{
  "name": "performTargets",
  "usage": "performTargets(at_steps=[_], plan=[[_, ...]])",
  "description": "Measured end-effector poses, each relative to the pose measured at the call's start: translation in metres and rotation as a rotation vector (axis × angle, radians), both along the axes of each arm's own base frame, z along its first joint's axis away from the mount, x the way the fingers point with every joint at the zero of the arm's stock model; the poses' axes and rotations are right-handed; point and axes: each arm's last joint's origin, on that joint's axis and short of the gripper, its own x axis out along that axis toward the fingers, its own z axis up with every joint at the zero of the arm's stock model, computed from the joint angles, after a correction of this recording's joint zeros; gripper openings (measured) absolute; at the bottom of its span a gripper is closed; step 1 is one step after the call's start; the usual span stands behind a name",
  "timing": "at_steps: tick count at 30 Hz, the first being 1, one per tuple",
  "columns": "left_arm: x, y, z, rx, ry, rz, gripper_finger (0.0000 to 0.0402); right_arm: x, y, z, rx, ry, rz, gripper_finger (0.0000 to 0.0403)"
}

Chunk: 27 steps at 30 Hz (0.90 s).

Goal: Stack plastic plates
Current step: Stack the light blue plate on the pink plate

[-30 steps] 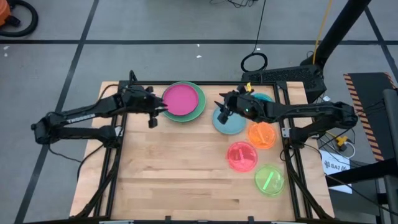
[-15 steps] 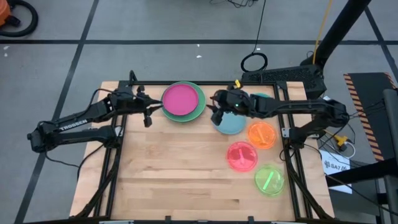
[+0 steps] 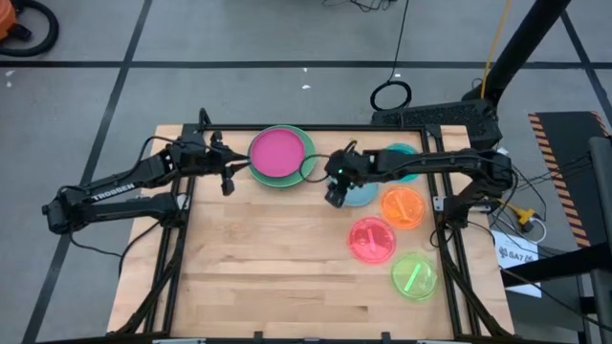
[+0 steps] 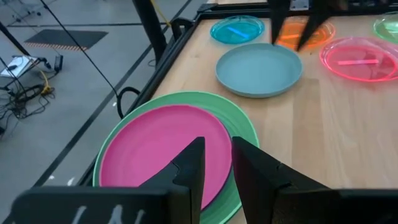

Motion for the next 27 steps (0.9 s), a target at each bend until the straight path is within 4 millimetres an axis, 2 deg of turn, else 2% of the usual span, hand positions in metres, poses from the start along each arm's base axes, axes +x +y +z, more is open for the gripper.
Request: performTargets(at_steps=[7, 14, 20, 27], plan=[[0.0, 0.0, 0.001, 0.034, 0.005, -0.012, 0.0088, 0.003, 0.01, -0.049, 0.108, 0.273, -0.002, 0.0183], [0.001, 0.0, 0.003, 0.055, -0.004, -0.018, 0.0088, 0.012, 0.014, -0.087, 0.145, 0.381, 0.011, 0.0183], [0.002, 0.002, 0.008, 0.099, -0.045, -0.024, 0.0088, 0.017, 0.007, -0.097, 0.089, 0.387, 0.003, 0.0162], [0.004, 0.005, 0.018, 0.21, -0.112, 0.043, 0.0088, 0.022, -0.002, -0.097, 0.051, 0.331, 0.014, 0.0079]])
